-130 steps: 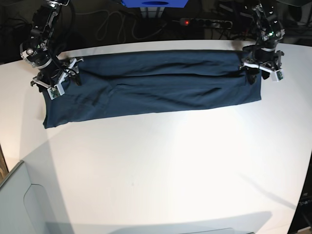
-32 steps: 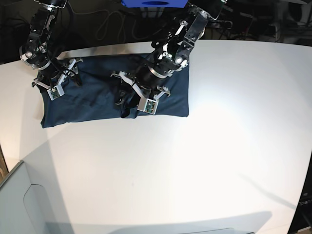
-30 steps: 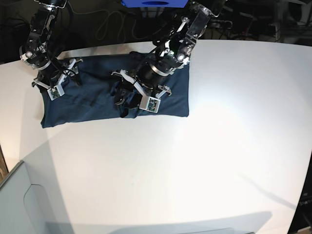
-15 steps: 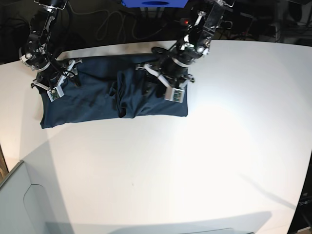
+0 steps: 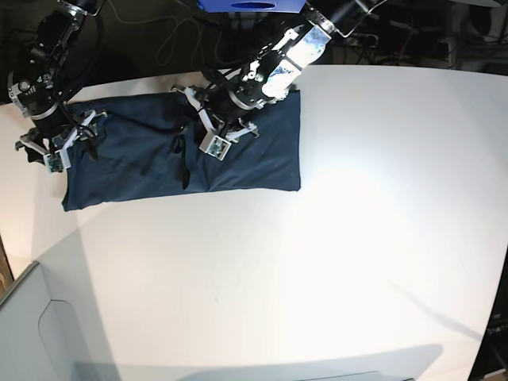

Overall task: Fold the T-shirt properly
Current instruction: 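Lay the folded end down and open the left gripper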

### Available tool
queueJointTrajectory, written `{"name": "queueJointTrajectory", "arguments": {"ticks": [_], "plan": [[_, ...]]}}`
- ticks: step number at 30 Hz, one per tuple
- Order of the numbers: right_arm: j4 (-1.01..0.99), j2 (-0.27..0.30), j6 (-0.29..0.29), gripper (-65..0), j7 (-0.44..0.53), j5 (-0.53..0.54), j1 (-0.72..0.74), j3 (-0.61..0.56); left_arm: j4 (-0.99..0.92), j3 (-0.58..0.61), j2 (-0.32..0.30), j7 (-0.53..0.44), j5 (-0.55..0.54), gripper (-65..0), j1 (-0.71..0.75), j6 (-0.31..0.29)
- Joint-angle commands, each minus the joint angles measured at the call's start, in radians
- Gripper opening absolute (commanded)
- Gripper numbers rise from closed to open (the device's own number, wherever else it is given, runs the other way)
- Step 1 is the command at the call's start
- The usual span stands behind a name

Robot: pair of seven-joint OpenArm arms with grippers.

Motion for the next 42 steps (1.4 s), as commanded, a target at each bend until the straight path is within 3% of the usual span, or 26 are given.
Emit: {"name": "queueJointTrajectory", "arguments": {"ticks": [1, 14, 25, 28, 34, 37, 42], "plan": [[0.002, 0.004, 0.015, -20.8, 0.021, 0.015, 0.013, 0.020, 0.024, 0.002, 0.007, -0.014, -0.007, -37.0, -0.002, -0.004], [-0.228, 0.004, 0.015, -20.7, -0.036, 0.015, 0.122, 0.112, 0.279, -0.046, -0.102, -0.014, -0.008, -37.0, 0.024, 0.001], [-0.377, 0.022, 0.015, -22.4, -0.036, 0.011, 0.147, 0.102, 0.354, -0.495, -0.136, -0.014, -0.008, -37.0, 0.202, -0.004], [-0.394, 0.022, 0.015, -31.8, -0.036, 0.011, 0.131, 0.086, 0.347, -0.613, -0.128, -0.014, -0.008, -37.0, 0.236, -0.006], [-0.438, 0.022, 0.015, -64.0, -0.034, 0.011, 0.125, 0.010, 0.298, -0.712, -0.126, -0.014, -0.008, -37.0, 0.248, -0.006], [-0.434, 0.020, 0.015, -64.4, -0.034, 0.011, 0.125, -0.010, 0.248, -0.709, -0.125, -0.014, -0.008, -37.0, 0.242, -0.006], [-0.365, 0.019, 0.015, -65.0, -0.031, 0.017, 0.127, -0.002, 0.212, -0.715, -0.070, -0.014, -0.008, -37.0, 0.219, -0.006]]}}
